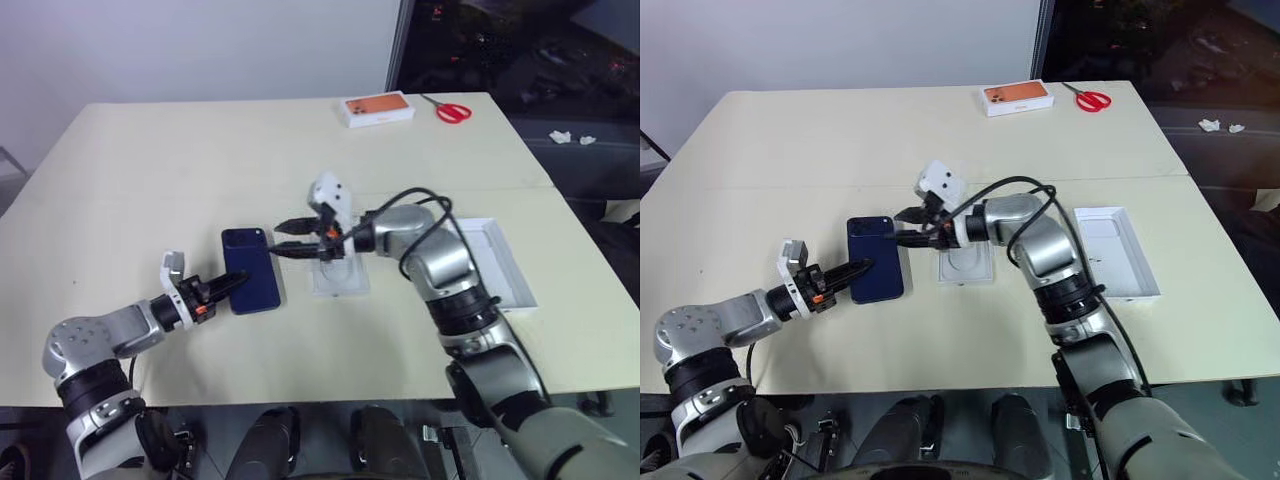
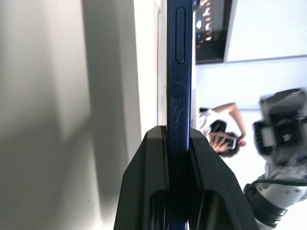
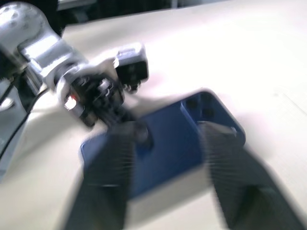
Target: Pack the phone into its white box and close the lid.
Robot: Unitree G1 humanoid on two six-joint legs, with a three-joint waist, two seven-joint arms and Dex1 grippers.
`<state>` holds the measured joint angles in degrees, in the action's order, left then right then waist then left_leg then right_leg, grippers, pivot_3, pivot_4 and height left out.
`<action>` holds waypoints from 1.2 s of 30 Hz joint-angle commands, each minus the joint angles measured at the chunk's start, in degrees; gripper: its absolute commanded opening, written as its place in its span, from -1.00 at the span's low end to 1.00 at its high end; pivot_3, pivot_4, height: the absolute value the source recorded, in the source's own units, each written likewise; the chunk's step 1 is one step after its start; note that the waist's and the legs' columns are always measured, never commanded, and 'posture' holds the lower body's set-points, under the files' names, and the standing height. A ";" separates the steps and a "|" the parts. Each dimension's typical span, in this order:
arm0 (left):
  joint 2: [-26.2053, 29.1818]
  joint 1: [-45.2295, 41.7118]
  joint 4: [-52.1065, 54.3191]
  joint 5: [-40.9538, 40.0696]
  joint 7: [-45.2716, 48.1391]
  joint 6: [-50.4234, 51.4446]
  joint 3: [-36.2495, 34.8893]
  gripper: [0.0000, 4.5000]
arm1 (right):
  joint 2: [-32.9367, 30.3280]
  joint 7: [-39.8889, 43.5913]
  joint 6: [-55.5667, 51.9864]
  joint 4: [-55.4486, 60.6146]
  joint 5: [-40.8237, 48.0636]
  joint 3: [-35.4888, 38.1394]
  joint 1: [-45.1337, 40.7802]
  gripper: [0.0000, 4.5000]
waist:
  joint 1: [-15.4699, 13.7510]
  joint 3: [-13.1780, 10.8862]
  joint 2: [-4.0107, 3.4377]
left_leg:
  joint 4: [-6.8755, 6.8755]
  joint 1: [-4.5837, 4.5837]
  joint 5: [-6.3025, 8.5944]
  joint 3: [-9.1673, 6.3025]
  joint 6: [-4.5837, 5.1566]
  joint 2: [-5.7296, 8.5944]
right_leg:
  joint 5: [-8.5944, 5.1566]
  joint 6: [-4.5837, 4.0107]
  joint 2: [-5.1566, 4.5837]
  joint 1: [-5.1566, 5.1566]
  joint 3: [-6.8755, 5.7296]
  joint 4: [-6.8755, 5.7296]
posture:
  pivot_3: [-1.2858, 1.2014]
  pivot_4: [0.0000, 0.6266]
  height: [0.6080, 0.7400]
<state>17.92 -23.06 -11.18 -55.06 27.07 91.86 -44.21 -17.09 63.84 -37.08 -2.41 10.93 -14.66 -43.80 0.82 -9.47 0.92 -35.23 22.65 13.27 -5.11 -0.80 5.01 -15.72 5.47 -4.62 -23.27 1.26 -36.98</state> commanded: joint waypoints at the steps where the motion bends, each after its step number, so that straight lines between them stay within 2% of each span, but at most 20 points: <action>1: 1.52 -0.49 0.37 -2.79 1.21 -0.59 -2.06 -1.00 | -7.52 5.84 4.83 3.81 -2.02 -4.91 3.05 0.27 | -0.01 -0.09 0.14 | -0.01 0.02 0.00 0.00 0.01 0.01 | 0.00 0.00 -0.01 0.00 -0.01 0.02 | 0.03 -0.52 1.00; 6: 3.12 -0.58 0.41 -3.15 1.72 -1.33 -1.54 -1.00 | -14.18 6.94 9.85 3.45 -5.61 -8.39 5.44 0.27 | 0.38 -0.16 0.24 | -0.11 0.58 -0.05 0.03 -0.05 -0.03 | 0.01 0.01 0.02 -0.37 -0.01 -0.10 | 0.03 -0.52 1.00; 9: 3.34 -0.84 0.46 -3.52 1.73 -1.51 -1.43 -1.00 | -14.83 6.23 10.55 2.18 -6.37 -8.64 5.26 0.27 | 0.21 -0.18 0.27 | -0.10 0.68 -0.22 0.02 -0.33 -0.14 | 0.01 0.01 0.10 -0.47 -0.02 -0.11 | 0.03 -0.52 1.00; 16: 2.23 -1.64 1.73 -4.31 0.75 -1.26 -0.62 -1.00 | -14.94 6.31 12.28 -0.49 -8.31 -9.67 4.88 0.27 | -0.09 -0.22 0.34 | -0.17 0.70 -0.14 0.01 -0.19 -0.10 | 0.02 -0.01 0.06 -0.42 -0.03 -0.10 | 0.03 -0.52 1.00; 19: 1.77 -1.78 1.96 -4.77 0.06 -1.34 -0.70 -1.00 | -14.88 5.90 13.08 -1.27 -9.52 -10.21 5.02 -0.08 | -0.11 -0.22 0.35 | -0.17 0.70 -0.16 0.00 -0.23 -0.10 | 0.02 -0.01 0.06 -0.42 -0.04 -0.09 | 0.03 -0.52 1.00; 22: 1.47 -1.89 2.47 -5.38 -0.54 -1.12 -0.87 -1.00 | -14.30 5.04 13.26 -2.25 -10.10 -10.00 4.73 -0.72 | 0.15 -0.22 0.36 | -0.17 0.70 -0.22 0.01 -0.33 -0.10 | 0.02 -0.01 0.06 -0.42 -0.03 -0.09 | 0.03 -0.52 1.00; 28: 1.01 -4.57 3.64 -7.87 -3.37 -0.05 -2.68 -1.00 | -13.60 5.06 13.17 -1.53 -10.34 -10.78 5.81 -0.72 | 0.00 -0.22 0.36 | -0.20 0.68 -0.16 -0.05 -0.22 -0.14 | 0.02 -0.01 0.10 -0.40 -0.11 -0.14 | 0.03 -0.52 1.00; 36: 0.91 -10.32 3.45 -11.47 -8.70 0.51 -5.79 -1.00 | -7.58 0.14 10.67 0.77 -11.90 -12.54 7.59 -0.72 | 0.54 -0.20 0.38 | -0.21 0.65 -0.27 -0.03 -0.42 -0.22 | 0.02 0.00 0.19 -0.40 -0.07 -0.18 | 0.03 -0.52 1.00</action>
<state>18.45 -32.25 -8.99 -63.55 18.58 92.01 -48.19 -25.81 63.99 -25.64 -2.75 -1.49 -25.35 -36.98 1.36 -9.67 1.30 -35.44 23.30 13.00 -5.13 -1.24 4.76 -15.70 5.46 -4.39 -23.68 1.19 -37.17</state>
